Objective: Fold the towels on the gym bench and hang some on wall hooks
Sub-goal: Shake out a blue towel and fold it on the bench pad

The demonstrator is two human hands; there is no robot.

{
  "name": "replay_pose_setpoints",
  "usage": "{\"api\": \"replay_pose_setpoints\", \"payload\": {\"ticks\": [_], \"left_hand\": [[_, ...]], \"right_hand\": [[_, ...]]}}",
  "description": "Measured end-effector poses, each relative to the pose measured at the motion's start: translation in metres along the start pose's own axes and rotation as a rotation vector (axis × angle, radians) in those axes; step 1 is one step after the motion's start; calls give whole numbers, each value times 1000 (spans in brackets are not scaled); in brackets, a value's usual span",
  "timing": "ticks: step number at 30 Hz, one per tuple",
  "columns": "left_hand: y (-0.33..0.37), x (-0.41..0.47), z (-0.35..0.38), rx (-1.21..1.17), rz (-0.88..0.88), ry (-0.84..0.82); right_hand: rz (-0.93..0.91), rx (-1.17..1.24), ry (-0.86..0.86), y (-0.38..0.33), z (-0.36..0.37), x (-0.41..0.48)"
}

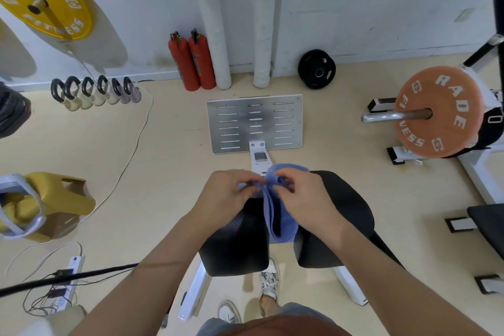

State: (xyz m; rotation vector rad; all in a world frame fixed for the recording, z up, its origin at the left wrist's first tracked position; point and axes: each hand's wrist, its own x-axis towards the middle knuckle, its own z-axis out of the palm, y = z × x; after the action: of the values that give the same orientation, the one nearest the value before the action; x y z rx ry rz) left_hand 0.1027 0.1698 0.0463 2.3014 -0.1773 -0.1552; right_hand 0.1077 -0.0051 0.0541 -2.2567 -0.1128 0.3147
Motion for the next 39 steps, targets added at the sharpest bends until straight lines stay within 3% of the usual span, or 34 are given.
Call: {"api": "replay_pose_setpoints", "payload": {"ticks": [3, 11, 21, 26, 31, 35, 39], "left_hand": [[16, 2, -8, -122, -62, 62], [26, -1, -18, -132, -35, 136], [39, -4, -26, -58, 41, 141], [40, -4, -23, -74, 50, 183], [43, -3, -21, -51, 59, 216], [38, 0, -29, -87, 0, 370], [33, 1, -28, -76, -30, 386]], "right_hand": [[-143, -53, -67, -19, -11, -2], [-83, 28, -26, -31, -23, -2], [-199, -217, -112, -43, -34, 1], [-160, -128, -121, -49, -45, 4], [-182, -272, -188, -39, -45, 9], [21, -547, -282, -14, -54, 12], [195, -465, -371, -13, -76, 26]]}}
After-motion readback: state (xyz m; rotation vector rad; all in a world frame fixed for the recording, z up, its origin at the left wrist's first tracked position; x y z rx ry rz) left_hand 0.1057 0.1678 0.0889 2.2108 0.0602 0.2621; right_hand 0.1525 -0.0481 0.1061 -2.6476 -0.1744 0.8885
